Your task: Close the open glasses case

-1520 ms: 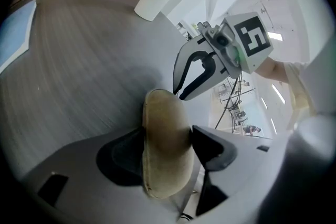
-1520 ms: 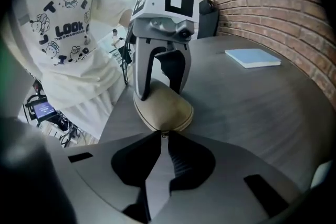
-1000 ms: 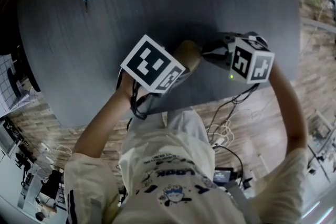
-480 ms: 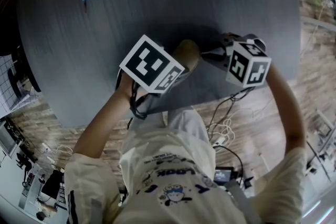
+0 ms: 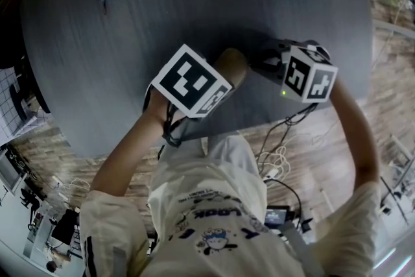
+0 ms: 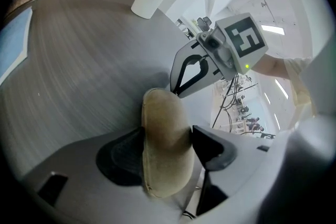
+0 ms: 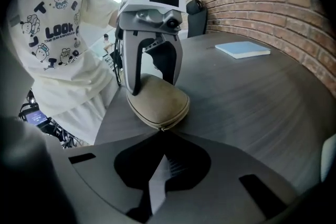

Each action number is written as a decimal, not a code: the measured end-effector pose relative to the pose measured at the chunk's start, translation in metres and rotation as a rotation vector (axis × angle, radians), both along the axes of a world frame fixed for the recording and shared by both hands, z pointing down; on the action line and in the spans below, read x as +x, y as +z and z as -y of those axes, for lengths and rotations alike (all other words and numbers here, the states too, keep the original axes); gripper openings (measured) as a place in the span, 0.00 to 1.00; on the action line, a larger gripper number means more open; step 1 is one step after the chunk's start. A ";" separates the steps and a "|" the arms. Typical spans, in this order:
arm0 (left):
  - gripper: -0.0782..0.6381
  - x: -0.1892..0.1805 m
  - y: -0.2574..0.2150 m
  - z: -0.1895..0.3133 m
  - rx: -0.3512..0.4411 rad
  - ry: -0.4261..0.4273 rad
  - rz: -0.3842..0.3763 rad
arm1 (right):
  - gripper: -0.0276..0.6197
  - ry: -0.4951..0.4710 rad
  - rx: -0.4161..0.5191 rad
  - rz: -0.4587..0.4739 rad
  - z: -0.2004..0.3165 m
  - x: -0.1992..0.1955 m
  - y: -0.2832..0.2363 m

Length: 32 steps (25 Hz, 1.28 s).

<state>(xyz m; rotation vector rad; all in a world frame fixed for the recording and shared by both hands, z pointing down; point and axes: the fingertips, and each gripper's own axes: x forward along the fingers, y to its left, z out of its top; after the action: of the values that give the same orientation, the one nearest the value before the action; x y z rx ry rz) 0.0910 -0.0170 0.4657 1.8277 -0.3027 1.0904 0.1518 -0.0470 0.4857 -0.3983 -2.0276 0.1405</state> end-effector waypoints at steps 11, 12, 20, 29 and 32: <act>0.50 -0.001 0.003 -0.002 0.019 0.040 0.024 | 0.05 0.099 0.004 0.065 0.025 -0.017 -0.003; 0.51 0.000 0.002 -0.001 0.022 0.040 0.023 | 0.05 0.106 0.006 0.070 0.029 -0.019 -0.003; 0.51 0.000 0.006 -0.003 0.021 0.053 0.026 | 0.05 0.037 0.015 0.064 0.045 -0.045 0.001; 0.51 0.003 0.005 -0.001 0.019 0.057 0.004 | 0.05 -0.087 0.012 0.004 0.045 -0.050 -0.002; 0.52 0.001 0.009 -0.003 0.014 0.063 -0.005 | 0.05 -0.063 0.010 0.025 0.048 -0.061 0.002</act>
<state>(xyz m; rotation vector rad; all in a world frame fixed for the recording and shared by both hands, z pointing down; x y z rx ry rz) 0.0920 -0.0140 0.4747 1.8629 -0.2513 1.1296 0.0905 -0.0948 0.4874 -0.4597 -2.0372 0.0870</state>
